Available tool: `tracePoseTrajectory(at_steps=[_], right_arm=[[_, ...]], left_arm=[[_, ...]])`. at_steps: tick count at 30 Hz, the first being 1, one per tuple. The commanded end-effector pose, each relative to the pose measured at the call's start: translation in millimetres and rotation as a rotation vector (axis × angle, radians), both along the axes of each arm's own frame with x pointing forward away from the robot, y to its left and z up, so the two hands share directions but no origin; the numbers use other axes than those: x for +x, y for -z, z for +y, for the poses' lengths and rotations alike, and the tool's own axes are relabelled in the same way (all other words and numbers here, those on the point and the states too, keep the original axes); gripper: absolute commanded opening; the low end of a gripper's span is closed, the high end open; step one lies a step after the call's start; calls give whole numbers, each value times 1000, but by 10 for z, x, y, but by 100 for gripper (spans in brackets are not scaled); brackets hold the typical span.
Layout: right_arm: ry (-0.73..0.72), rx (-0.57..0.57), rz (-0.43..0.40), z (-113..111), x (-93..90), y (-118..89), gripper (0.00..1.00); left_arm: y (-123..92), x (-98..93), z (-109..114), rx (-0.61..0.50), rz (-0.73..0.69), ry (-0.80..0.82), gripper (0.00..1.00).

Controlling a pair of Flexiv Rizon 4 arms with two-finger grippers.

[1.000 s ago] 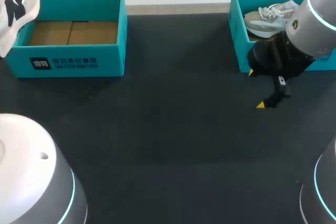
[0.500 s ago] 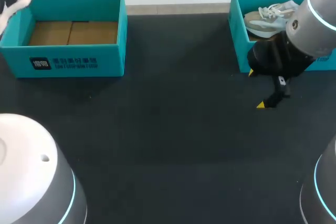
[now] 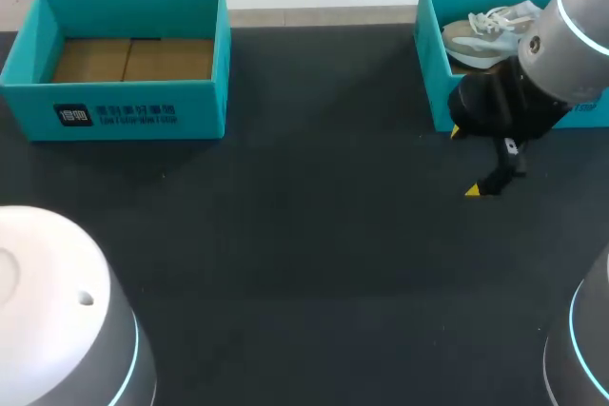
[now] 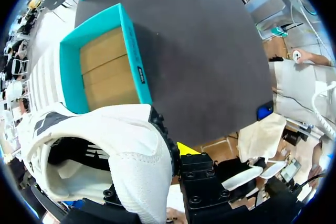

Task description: Take the shoe out of the shoebox, open the shoe tongue, remove and reinsert the insole, then place the shoe into the shoebox

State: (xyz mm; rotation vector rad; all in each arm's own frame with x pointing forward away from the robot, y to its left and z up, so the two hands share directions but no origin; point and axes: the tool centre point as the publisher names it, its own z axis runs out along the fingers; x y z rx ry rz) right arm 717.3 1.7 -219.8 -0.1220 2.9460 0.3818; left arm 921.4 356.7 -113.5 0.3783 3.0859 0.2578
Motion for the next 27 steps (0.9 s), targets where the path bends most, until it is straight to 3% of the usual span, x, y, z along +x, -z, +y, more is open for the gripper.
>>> tracePoseTrajectory(at_steps=[1, 11, 12, 20, 23, 24, 27], right_arm=[[1, -2, -1, 8, 0, 11, 100], [1, -2, -1, 8, 0, 11, 100], [1, -2, -1, 8, 0, 11, 100], [1, -2, -1, 8, 0, 11, 100], [1, -2, -1, 8, 0, 11, 100], [1, -2, -1, 8, 0, 11, 100], [1, -2, -1, 8, 0, 11, 100]], left_arm=[[18, 179, -84, 28, 16, -91, 0], [18, 179, -84, 28, 16, -91, 0], [48, 216, -135, 56, 98, 99, 0], [-84, 357, -48, 134, 131, 853, 0], [-69, 423, -45, 212, 110, 969, 0], [-78, 461, -64, 260, 92, 925, 0], [-78, 461, -64, 260, 92, 925, 0]])
